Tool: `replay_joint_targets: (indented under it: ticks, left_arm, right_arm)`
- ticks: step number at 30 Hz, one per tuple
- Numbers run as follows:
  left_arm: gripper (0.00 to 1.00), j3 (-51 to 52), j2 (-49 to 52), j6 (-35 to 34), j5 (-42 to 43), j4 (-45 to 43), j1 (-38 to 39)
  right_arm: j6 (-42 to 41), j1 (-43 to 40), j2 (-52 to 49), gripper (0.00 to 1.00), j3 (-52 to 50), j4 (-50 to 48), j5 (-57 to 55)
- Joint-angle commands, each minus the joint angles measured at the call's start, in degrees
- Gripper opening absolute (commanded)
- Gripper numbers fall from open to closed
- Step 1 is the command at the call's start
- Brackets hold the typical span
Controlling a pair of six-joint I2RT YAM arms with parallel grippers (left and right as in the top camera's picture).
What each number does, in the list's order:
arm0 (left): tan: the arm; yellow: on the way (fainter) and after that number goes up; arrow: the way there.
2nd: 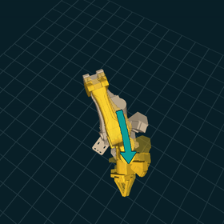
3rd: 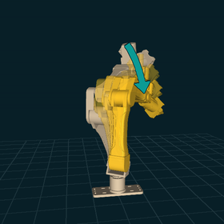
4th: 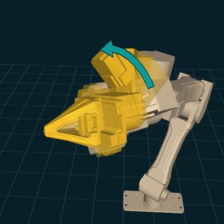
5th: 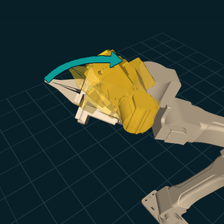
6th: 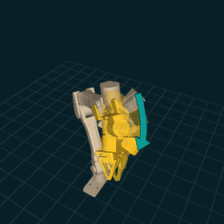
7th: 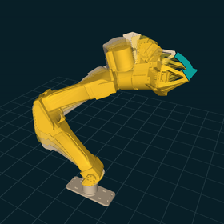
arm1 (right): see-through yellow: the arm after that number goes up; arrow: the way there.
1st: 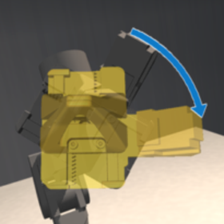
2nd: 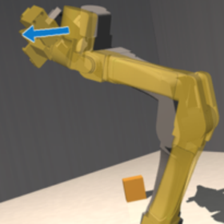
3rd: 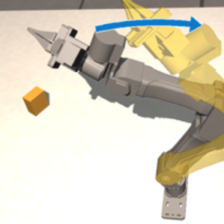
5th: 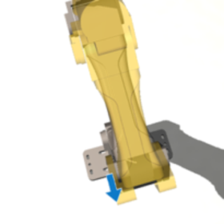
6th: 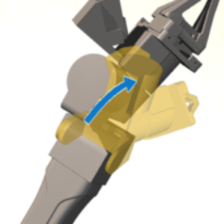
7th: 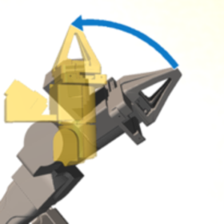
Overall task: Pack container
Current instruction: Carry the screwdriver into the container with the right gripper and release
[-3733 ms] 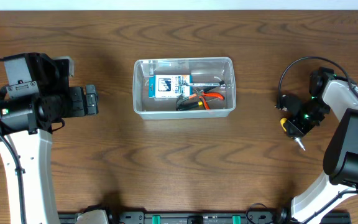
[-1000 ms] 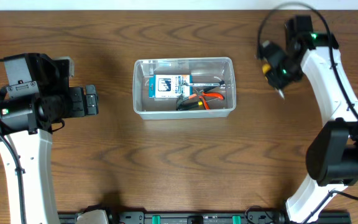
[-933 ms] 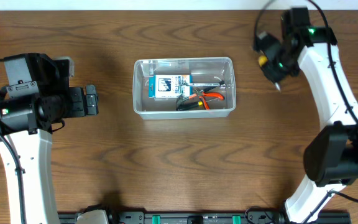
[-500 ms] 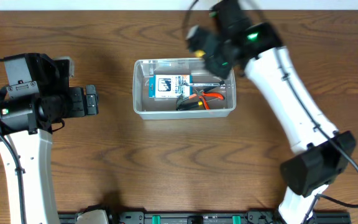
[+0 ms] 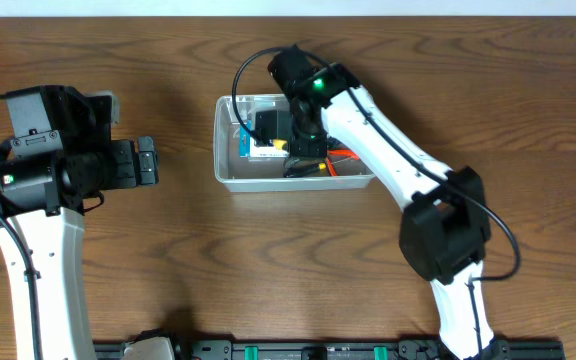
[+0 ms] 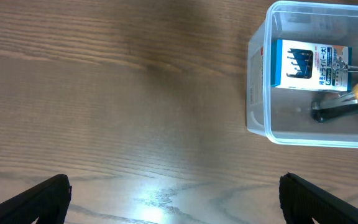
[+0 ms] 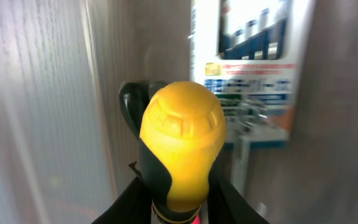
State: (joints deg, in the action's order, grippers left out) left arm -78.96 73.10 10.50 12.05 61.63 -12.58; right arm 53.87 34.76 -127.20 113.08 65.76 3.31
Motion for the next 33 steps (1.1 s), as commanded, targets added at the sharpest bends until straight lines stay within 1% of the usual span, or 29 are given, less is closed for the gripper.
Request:
replay_joint_targets:
  ticks: [1, 3, 4, 5, 6, 7, 8, 10, 11, 14, 17, 21, 25, 29, 31, 33]
  left_arm:
    - [0.98, 0.00, 0.33, -0.11, -0.07, 0.26, 0.13]
    - [0.98, -0.02, 0.33, -0.11, -0.04, 0.28, 0.13]
    - [0.98, 0.00, 0.33, -0.11, -0.04, 0.28, 0.13]
    - [0.98, 0.00, 0.33, -0.11, -0.04, 0.28, 0.13]
    - [0.98, -0.02, 0.33, -0.11, -0.04, 0.26, 0.13]
    - [0.98, 0.00, 0.33, -0.11, -0.04, 0.26, 0.13]
    - [0.98, -0.02, 0.33, -0.11, -0.04, 0.26, 0.13]
    - [0.98, 0.00, 0.33, -0.11, -0.07, 0.26, 0.13]
    - [0.98, 0.00, 0.33, -0.11, -0.07, 0.26, 0.13]
    - [0.98, -0.02, 0.33, -0.11, -0.07, 0.26, 0.13]
    - [0.98, 0.00, 0.33, -0.11, -0.04, 0.26, 0.13]
    - [0.98, -0.02, 0.33, -0.11, -0.04, 0.26, 0.13]
    - [0.98, -0.02, 0.33, -0.11, -0.04, 0.26, 0.13]
    - [0.98, -0.02, 0.33, -0.11, -0.04, 0.26, 0.13]
    - [0.98, -0.02, 0.33, -0.11, -0.07, 0.24, 0.13]
    - [0.98, 0.00, 0.33, -0.11, -0.04, 0.20, 0.13]
  right_arm:
    - [1.46, -0.35, -0.39, 0.02, 0.83, 0.11, 1.42]
    - [1.46, -0.35, -0.44, 0.04, 0.83, -0.22, 1.42]
    - [1.44, -0.35, -0.44, 0.09, 0.83, -0.35, 1.42]
    - [1.44, -0.39, -0.44, 0.16, 0.83, -0.35, 1.31]
    - [1.33, -0.42, -0.44, 0.32, 0.83, -0.31, 1.01]
    - [0.76, -0.48, -0.44, 0.53, 0.83, -0.31, 0.61]
    - [0.17, -0.57, -0.44, 0.63, 0.83, -0.33, 0.04]
    - [-0.28, -0.72, -0.44, 0.69, 0.85, -0.28, -0.46]
    - [-0.26, -0.76, -0.44, 0.76, 0.85, -0.24, -0.52]
    - [-0.68, -1.14, -0.42, 0.87, 0.85, -0.28, -1.25]
    - [-4.46, -1.64, -0.24, 0.93, 1.01, -1.31, -4.02]
    - [-9.07, -2.64, 0.24, 0.99, 1.62, -2.80, -6.78]
    - [-13.86, -4.20, 0.46, 0.99, 3.30, -3.67, -6.97]
    - [-24.61, -6.38, 0.55, 0.99, 6.69, -4.44, -7.76]
    - [-34.14, -8.00, 0.72, 0.99, 9.57, -4.70, -11.06]
    - [-46.93, -10.10, 1.25, 0.99, 13.25, -3.54, -14.91]
